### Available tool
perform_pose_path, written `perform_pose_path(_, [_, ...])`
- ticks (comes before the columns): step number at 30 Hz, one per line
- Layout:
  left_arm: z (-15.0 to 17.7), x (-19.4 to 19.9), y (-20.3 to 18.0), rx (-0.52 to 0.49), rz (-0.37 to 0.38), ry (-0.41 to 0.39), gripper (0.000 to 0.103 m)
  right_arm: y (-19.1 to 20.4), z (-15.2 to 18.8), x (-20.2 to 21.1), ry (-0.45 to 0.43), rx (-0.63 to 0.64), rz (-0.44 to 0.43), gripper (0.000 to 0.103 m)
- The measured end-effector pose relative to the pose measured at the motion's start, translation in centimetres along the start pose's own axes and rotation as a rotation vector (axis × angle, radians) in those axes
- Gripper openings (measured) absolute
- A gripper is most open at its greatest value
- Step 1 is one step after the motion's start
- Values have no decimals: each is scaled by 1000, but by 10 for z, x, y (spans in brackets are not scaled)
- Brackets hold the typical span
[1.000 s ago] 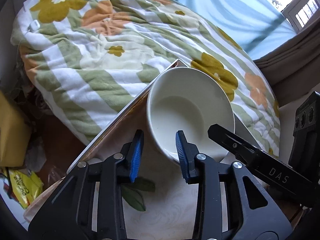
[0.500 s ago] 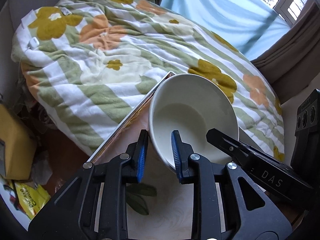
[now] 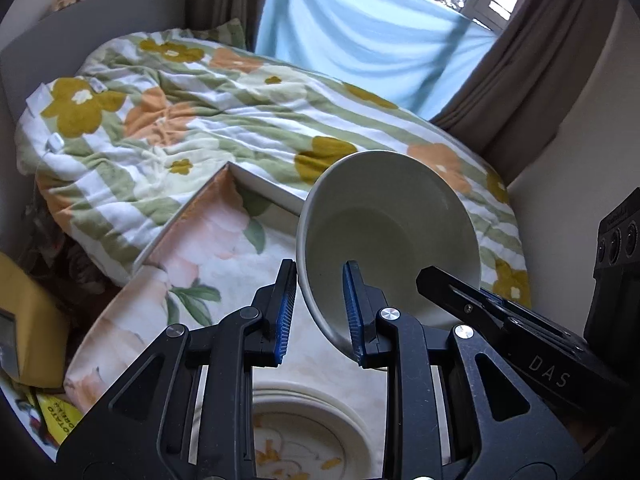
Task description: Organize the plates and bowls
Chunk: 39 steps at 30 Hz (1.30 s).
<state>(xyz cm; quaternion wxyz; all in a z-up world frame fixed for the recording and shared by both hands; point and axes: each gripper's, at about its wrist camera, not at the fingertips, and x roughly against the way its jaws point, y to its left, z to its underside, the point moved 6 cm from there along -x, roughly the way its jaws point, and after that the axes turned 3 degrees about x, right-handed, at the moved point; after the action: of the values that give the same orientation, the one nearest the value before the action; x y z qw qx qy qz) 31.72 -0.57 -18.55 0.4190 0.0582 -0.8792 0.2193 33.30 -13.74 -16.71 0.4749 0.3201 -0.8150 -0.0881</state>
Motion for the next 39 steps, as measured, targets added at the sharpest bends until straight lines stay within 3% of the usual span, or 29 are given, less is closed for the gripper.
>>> perform_pose_path(10, [86,63,-119,-122,135,35,21,-47,68,139,-90,-83,121,22])
perform_pose_path(17, [151,64,-179,-190,206,144,21,-93,122,192,-86,-175,205,22])
perform_pose_path(27, [225,18,-214,-292,225,382,21,-148,195,203,-11,-345,274,22])
perform_pose_path(39, [253,-22,-218,-416,140,494,21,-168,225,181,53,-421,310,22])
